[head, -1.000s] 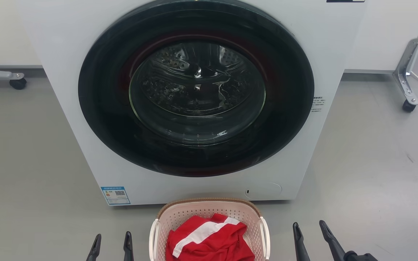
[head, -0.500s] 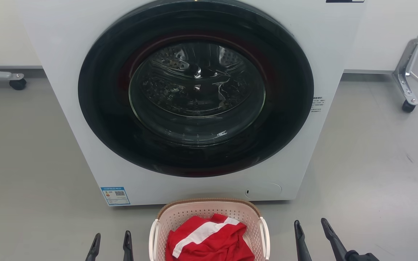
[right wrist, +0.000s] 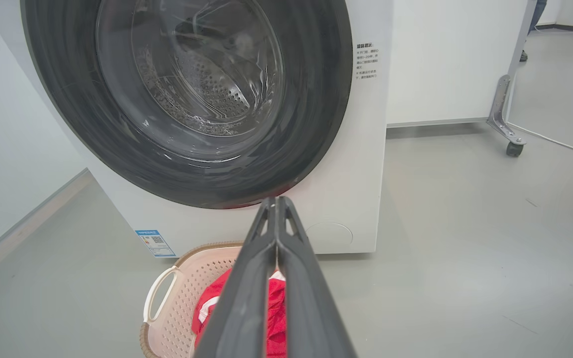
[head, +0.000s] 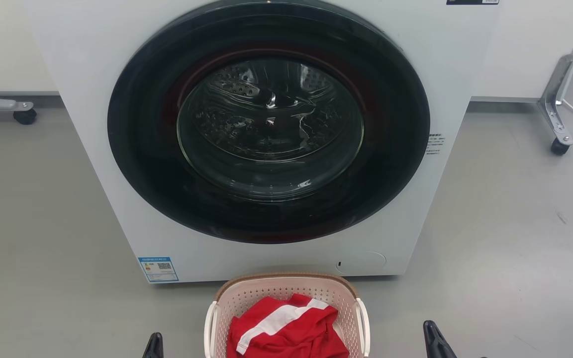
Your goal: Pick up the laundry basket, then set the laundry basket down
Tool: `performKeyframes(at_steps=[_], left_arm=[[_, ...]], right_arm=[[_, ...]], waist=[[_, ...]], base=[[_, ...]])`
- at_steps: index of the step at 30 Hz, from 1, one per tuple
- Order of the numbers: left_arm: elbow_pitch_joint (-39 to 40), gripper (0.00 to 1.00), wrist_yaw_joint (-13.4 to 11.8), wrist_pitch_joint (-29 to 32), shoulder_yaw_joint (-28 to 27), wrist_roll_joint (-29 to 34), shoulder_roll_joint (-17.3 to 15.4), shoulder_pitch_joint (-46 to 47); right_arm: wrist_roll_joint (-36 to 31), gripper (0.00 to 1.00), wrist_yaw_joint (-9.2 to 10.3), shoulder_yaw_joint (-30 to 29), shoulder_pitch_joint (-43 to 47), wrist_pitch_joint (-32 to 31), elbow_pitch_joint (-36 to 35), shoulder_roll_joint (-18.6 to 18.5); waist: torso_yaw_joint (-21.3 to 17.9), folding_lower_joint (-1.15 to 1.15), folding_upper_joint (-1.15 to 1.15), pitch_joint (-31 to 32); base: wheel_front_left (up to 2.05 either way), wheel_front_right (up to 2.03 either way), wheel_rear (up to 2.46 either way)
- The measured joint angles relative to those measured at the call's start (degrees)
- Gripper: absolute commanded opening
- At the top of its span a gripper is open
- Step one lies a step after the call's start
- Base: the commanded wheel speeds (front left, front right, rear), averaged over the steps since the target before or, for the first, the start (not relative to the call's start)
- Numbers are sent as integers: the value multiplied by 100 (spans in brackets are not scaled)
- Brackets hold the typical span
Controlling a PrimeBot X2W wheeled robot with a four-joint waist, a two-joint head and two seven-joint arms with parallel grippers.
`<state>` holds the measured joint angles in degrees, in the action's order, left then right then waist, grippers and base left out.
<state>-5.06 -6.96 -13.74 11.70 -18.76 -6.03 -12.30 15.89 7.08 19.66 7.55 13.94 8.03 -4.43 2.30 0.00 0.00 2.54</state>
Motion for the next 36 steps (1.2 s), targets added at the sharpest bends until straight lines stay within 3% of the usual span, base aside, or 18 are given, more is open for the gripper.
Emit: performKeyframes(at_steps=[36], left_arm=[[-416,0,505,789,-645,-2788,119,515]], right_arm=[[2893,0,-514,-1049,-392,-817,327,76]], waist=[[-90,0,0,-105]], base=[[0,0,0]])
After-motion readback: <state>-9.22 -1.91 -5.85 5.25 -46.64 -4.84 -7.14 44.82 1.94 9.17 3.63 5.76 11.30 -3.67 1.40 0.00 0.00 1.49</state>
